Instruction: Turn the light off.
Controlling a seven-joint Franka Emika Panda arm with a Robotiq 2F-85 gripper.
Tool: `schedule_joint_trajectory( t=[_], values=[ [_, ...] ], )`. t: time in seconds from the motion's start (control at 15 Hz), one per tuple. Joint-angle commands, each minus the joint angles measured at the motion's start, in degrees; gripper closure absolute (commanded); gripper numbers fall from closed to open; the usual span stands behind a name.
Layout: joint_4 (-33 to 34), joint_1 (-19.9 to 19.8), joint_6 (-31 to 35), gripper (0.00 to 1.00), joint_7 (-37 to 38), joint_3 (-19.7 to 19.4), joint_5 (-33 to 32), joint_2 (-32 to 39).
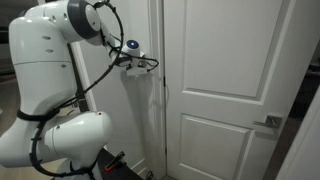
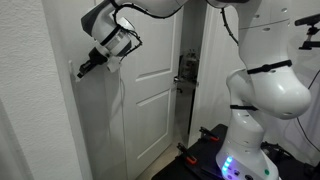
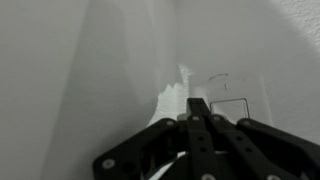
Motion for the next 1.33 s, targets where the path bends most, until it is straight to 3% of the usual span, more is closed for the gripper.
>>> schedule_joint_trajectory(
  t=[0.0, 0.2, 0.27, 0.73, 1.0, 1.27],
  values=[
    [-0.37, -0.74, -5.61, 1.0, 2.07, -0.8, -1.13, -3.24],
    [-0.01, -1.65, -12.55, 1.0, 2.82, -0.89, -1.17, -4.65],
    [-0.24, -11.94, -12.09, 1.0, 4.99, 10.16, -4.83, -5.97],
    [0.14, -30.15, -12.85, 1.0, 10.48, 29.59, -11.76, -5.75],
    [-0.1, -34.47, -11.3, 1.0, 10.52, 34.76, -13.21, -4.58],
    [-0.3, -35.86, -9.05, 1.0, 10.7, 37.19, -15.09, -2.58]
  ],
)
